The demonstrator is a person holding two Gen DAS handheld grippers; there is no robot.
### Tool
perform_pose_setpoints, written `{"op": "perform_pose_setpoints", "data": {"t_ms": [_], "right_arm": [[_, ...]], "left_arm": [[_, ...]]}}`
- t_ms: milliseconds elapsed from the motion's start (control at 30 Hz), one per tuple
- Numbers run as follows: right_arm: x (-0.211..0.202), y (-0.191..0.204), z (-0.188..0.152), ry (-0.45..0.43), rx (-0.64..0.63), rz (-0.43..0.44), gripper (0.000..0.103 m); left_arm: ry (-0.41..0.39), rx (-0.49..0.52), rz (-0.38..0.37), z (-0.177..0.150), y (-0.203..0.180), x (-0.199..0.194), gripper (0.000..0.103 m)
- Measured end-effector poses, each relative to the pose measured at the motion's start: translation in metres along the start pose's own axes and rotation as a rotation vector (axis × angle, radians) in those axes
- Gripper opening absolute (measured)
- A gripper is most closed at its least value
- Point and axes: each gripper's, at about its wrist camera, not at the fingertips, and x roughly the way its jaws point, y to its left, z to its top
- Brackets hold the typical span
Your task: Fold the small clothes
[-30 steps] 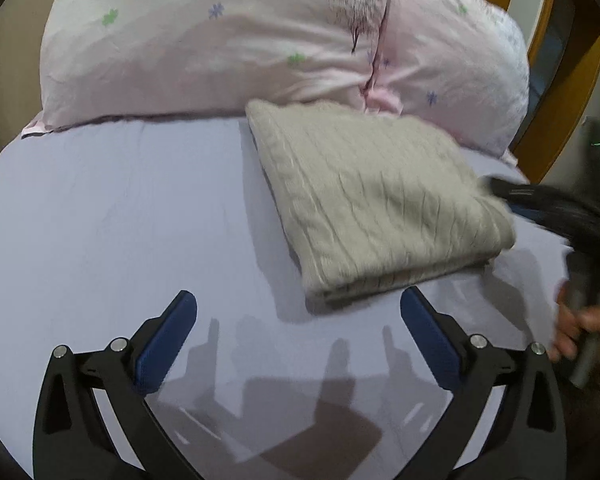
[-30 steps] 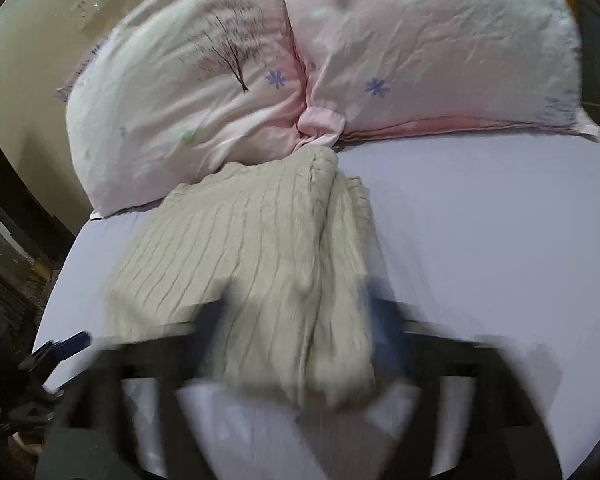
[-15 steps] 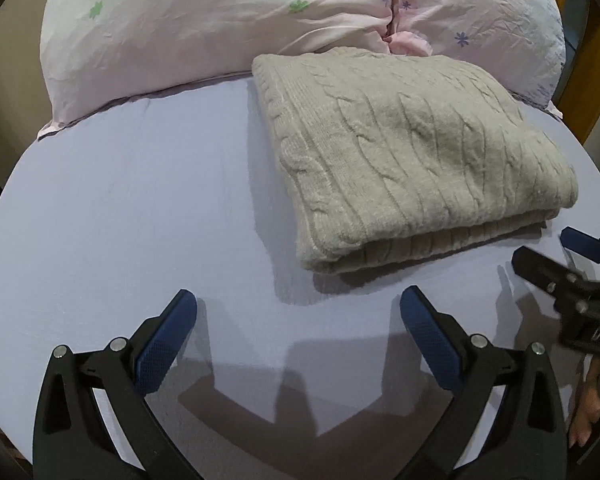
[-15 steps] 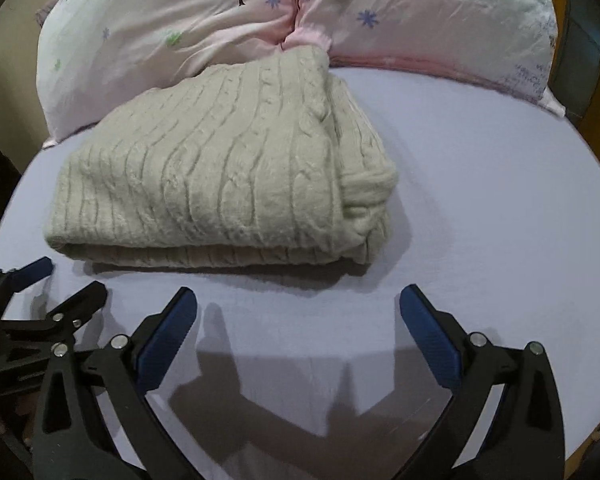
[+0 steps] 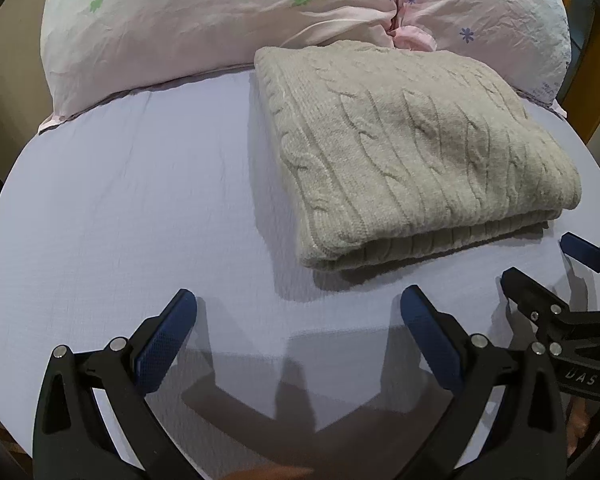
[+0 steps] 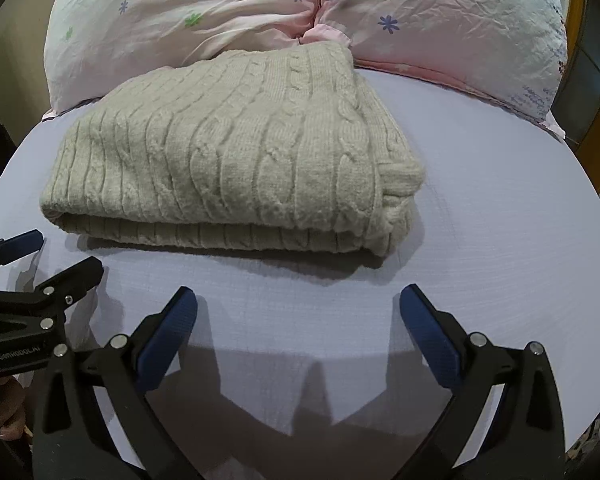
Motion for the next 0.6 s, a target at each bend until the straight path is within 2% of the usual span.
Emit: {"op": "perform_pose_setpoints", "data": {"t_ms": [300, 600], "right_arm": [[-0.001, 0.001, -0.001, -0.003, 0.001, -0.001, 0.101], [0.0, 0.001, -0.001, -0.004, 0.003, -0.002, 0.101]], "left_arm": [[0.067, -0.003, 0.001, 0.012, 0.002, -0.003, 0.102], [0.076, 0.007, 0.0, 0.012, 0.0, -0.003, 0.102]]}}
